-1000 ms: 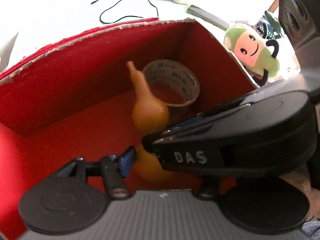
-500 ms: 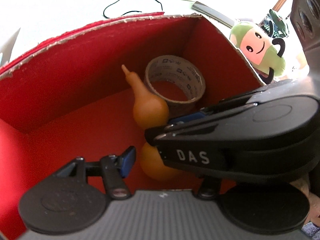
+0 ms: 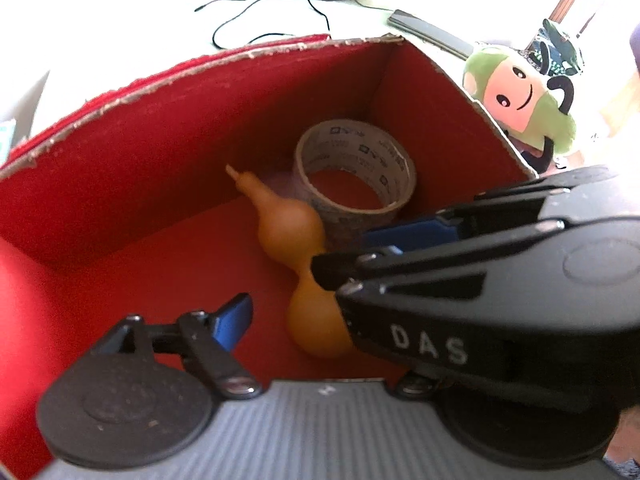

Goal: Organize objects
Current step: 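Lower the gourd beside the tape roll and open the right gripper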

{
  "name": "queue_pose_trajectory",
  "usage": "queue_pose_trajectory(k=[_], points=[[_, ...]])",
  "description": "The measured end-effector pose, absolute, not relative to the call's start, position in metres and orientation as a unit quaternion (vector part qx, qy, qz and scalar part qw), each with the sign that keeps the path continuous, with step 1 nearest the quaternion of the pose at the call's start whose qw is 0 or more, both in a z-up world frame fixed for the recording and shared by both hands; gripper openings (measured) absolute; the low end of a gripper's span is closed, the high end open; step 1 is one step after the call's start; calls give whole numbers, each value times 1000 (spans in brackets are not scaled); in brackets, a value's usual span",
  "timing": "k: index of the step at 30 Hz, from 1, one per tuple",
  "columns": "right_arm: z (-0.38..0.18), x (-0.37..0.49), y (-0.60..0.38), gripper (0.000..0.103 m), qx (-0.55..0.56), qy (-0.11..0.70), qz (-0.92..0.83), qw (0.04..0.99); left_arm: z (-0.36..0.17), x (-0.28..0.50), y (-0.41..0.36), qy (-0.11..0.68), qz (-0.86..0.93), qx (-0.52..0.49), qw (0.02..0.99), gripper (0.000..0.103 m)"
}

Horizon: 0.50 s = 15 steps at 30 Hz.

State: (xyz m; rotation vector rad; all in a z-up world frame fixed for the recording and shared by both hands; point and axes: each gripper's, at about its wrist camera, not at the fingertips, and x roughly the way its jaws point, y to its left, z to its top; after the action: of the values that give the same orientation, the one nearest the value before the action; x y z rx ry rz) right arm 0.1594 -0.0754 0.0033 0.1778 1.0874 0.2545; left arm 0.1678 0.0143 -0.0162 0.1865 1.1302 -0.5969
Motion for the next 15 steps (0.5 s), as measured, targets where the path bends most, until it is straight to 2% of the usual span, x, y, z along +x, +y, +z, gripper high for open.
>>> queue_pose_trajectory(k=[15], points=[[11,149,-79,32,82,483,109,865,-19,165,7,510,-262,118,811,83]])
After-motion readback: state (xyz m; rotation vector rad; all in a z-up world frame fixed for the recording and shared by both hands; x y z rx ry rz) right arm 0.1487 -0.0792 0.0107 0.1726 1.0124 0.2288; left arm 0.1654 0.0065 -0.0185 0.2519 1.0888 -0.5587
